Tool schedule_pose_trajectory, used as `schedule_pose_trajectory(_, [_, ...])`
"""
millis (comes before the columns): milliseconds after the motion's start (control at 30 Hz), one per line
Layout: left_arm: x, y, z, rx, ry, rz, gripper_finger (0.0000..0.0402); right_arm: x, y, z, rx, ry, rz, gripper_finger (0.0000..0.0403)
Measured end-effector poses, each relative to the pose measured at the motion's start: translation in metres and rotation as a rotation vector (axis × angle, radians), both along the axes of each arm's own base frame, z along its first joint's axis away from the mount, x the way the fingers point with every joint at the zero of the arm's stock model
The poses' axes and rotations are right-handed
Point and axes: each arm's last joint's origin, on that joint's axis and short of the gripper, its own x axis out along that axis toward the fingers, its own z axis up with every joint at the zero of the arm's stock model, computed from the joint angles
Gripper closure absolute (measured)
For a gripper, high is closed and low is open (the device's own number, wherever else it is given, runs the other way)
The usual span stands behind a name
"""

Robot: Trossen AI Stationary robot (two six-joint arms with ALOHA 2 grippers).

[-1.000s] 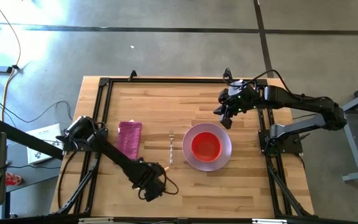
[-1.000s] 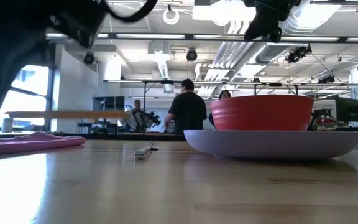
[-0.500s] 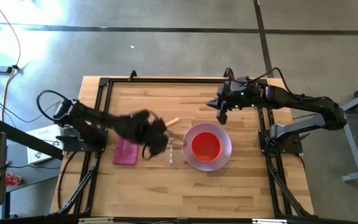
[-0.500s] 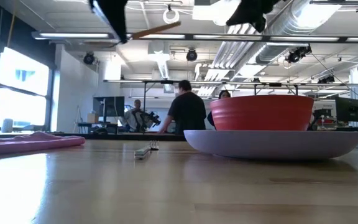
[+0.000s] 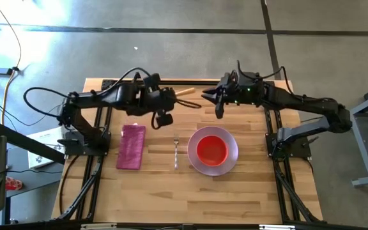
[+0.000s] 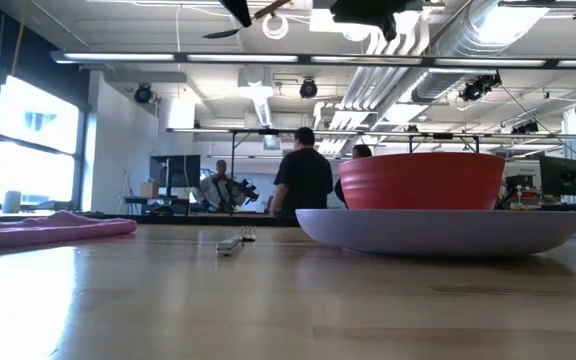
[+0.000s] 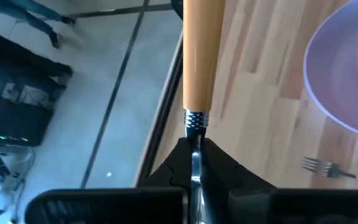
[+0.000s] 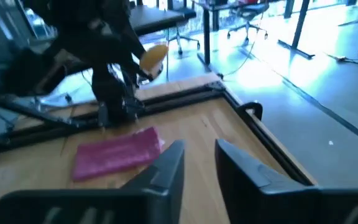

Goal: Set table place
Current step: Put the wooden spoon into the orange bowl

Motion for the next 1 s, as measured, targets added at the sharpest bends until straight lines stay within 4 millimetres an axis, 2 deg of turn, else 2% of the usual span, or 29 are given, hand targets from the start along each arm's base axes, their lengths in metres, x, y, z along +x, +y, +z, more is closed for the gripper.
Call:
schedule_pose_trajectory(167, [-0.002,0.009,0.001,0.015,0.021,0.002,0.0399,0.000,-0.007,0.011,0.071,-0.130,0.035,0.0268])
schedule_pose_trajectory(333, [0.001,0.012,0.001,0.029,0.021,-0.013,0.0399,0.008,-0.005,0.012,0.086,-0.185,0.144,0.0242])
schedule_pose_trajectory(467, [0.001,0.012,0.001,0.030,0.024,-0.015,0.0399,0.021,-0.008,0.005,0.079,-0.191,0.140,0.0236])
schedule_pose_trajectory(600, [0.002,0.012,0.001,0.035,0.027,-0.023,0.0399,0.039,-0.014,-0.011,0.088,-0.166,0.121,0.0235])
schedule_pose_trajectory(767, [0.002,0.012,0.001,0.036,0.028,-0.025,0.0399,0.054,-0.018,-0.017,0.070,-0.217,0.132,0.0235])
schedule_pose_trajectory(1000, [0.002,0.012,0.001,0.036,0.028,-0.025,0.0399,0.055,-0.023,-0.014,0.042,-0.272,0.122,0.0237])
